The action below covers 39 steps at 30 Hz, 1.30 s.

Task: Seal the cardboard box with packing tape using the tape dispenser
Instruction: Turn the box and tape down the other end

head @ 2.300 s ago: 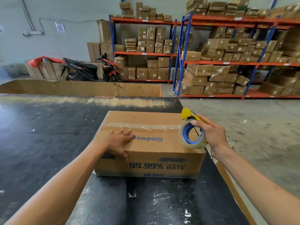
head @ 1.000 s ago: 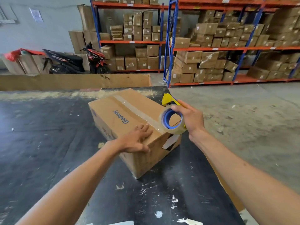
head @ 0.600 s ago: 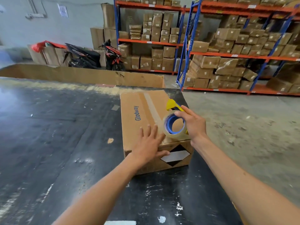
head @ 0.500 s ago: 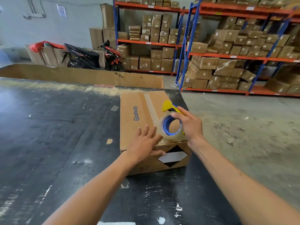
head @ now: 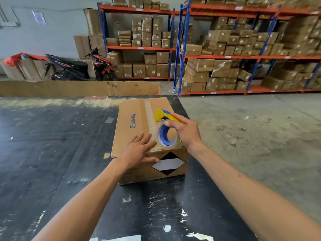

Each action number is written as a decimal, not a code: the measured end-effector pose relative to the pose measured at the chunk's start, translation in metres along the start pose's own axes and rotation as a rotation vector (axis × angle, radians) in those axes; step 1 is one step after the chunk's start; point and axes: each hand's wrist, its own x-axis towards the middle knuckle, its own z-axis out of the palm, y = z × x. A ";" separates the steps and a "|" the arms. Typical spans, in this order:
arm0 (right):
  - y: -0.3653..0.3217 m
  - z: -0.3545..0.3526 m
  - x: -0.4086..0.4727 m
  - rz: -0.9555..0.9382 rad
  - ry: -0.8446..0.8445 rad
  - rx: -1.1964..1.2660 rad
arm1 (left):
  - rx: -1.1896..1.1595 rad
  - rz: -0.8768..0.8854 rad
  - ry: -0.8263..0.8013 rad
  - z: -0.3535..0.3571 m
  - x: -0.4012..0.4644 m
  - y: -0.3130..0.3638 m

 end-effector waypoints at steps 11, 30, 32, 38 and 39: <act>0.001 -0.011 -0.005 -0.019 0.000 0.002 | -0.039 0.005 -0.058 -0.013 -0.004 0.003; -0.032 -0.060 -0.056 -0.792 -0.149 -0.385 | -2.118 -0.492 0.186 -0.077 -0.054 0.011; -0.032 -0.058 -0.059 -0.979 -0.132 -0.423 | -2.243 -0.454 0.084 -0.090 -0.067 0.012; 0.015 -0.037 -0.044 -1.017 -0.259 -0.644 | -2.068 -0.476 0.135 -0.106 -0.079 0.027; 0.018 -0.036 -0.041 -1.016 -0.267 -0.623 | -2.048 -0.503 0.153 -0.105 -0.080 0.026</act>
